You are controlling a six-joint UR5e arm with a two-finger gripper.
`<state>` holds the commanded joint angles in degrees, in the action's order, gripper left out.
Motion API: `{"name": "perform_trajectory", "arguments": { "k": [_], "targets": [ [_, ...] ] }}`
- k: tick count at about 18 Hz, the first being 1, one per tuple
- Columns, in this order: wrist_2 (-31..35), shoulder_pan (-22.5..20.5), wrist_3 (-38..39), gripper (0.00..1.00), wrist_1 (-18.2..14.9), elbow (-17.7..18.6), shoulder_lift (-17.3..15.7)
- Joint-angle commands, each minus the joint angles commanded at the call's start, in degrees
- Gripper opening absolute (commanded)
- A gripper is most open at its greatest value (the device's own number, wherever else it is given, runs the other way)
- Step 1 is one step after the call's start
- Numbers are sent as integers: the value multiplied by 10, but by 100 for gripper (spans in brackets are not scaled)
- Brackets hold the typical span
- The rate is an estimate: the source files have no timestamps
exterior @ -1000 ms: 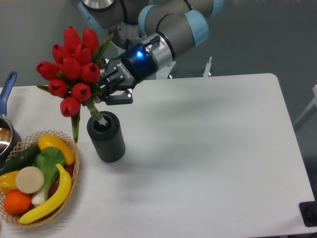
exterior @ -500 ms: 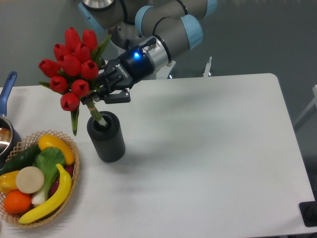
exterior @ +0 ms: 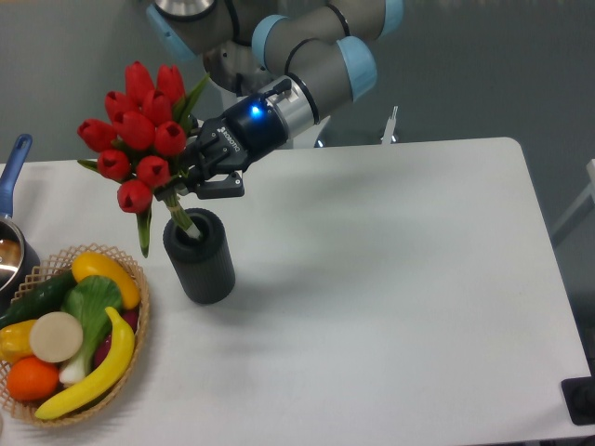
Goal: Insert the flowers into the vase
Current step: 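Lower the tulip stems down into the black vase opening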
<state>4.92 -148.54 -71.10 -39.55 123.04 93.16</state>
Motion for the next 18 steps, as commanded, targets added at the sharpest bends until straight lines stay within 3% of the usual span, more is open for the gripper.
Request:
{"name": "perform_trajectory", "arguments": {
  "k": [11,15,18],
  "targets": [
    [11,-2,-67,15,-1,34,32],
    [31,-6,-90,25,-1,51,40],
    [36,-9,-97,43,-1,54,47]
  ]
}}
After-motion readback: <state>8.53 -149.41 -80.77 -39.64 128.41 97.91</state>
